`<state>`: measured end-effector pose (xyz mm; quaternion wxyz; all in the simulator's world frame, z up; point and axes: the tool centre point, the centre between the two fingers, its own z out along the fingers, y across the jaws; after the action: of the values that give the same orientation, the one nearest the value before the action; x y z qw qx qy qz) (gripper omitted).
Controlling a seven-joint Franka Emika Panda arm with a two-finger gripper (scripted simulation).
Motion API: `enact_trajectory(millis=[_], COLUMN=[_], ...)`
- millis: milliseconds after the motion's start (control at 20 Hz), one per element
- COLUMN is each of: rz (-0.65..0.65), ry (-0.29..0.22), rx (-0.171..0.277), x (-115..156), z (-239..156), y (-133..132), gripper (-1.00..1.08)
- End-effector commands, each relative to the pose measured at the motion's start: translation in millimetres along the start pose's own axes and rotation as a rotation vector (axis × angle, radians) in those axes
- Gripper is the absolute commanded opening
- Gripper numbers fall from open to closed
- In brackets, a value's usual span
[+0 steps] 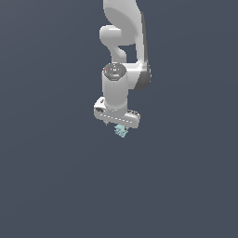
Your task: Pick up the object and move it to a goal position.
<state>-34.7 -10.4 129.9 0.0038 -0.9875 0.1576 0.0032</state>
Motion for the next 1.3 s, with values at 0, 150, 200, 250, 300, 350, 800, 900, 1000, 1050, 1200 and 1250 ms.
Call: enact_trajectory(millis=[0, 150, 200, 250, 300, 350, 800, 900, 1000, 1050, 1200, 1250], rz=[0.057, 0.119, 0.137, 0.155, 0.171, 0.186, 0.266, 0.271, 0.267, 0.267, 0.268, 0.268], ry=[0.001, 0.003, 0.004, 0.004, 0.005, 0.005, 0.008, 0.008, 0.008, 0.008, 0.008, 0.008], rx=[-0.001, -0.002, -0.002, -0.003, -0.003, -0.003, -0.005, -0.005, -0.005, -0.005, -0.005, -0.005], x=[-10, -20, -24, -27, -30, -32, -47, -47, -47, -47, -47, -47], z=[9, 18, 21, 23, 26, 28, 39, 39, 39, 39, 44, 47], y=[-3, -6, -7, -7, -8, -8, -10, -11, -11, -11, -10, -10], gripper=[1.00, 1.00, 1.00, 1.00, 1.00, 1.00, 1.00, 1.00, 1.00, 1.00, 1.00, 1.00])
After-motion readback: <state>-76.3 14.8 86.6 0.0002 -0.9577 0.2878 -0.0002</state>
